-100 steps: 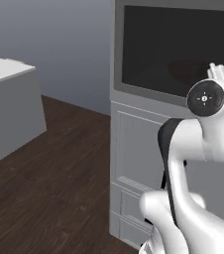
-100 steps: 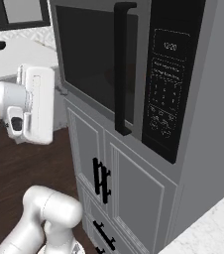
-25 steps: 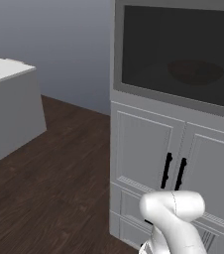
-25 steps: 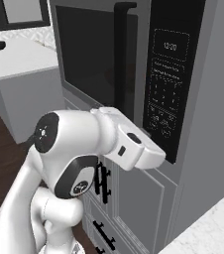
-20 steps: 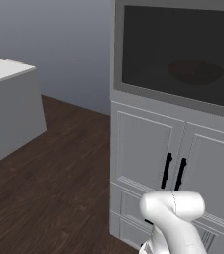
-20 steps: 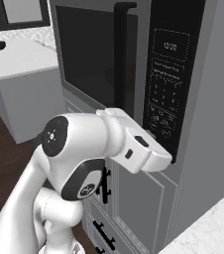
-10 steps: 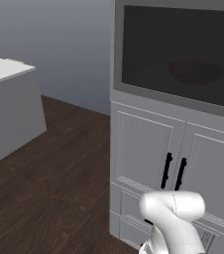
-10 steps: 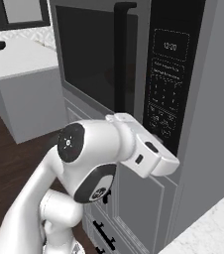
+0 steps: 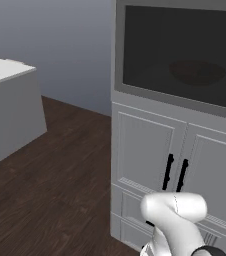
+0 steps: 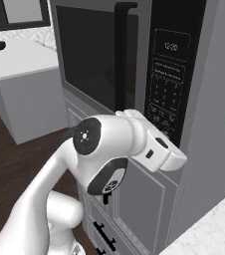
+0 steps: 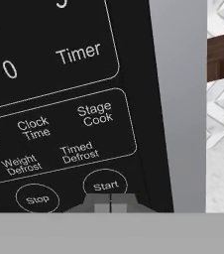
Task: Pick the avocado from the sink and place it in the bowl. Then pick the bowl and place it in the microwave. Then close the microwave door and press the start button.
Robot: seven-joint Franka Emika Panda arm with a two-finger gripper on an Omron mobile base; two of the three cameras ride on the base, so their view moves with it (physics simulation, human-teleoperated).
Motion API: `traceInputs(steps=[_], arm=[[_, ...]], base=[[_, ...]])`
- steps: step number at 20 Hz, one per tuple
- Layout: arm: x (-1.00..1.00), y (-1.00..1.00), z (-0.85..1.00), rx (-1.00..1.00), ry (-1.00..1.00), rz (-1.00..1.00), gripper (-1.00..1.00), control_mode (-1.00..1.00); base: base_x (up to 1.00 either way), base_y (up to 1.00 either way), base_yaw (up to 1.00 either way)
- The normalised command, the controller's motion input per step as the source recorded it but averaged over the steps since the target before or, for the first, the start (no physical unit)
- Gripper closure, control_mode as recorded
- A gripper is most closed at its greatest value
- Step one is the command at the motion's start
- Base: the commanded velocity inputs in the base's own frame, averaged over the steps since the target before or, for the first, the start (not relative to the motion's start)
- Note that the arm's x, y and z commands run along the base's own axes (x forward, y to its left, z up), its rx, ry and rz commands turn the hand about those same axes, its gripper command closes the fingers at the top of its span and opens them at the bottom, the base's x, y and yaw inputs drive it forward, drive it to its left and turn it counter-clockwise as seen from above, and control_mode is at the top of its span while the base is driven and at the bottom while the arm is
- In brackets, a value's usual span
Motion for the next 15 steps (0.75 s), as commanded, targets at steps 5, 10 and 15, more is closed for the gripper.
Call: traceInputs(steps=[5, 10, 15], arm=[[0.4, -0.42, -0.06, 0.1, -0.03, 0.05, 1.0, -1.0], [0.01, -0.02, -0.06, 0.01, -0.12, 0.01, 1.0, -1.0], [-0.68, 0.27, 0.12, 0.0, -0.33, 0.0, 1.0, -1.0]], base=[[0.0, 0.0, 0.0], [0.0, 0.0, 0.0], [0.0, 0.0, 0.0]])
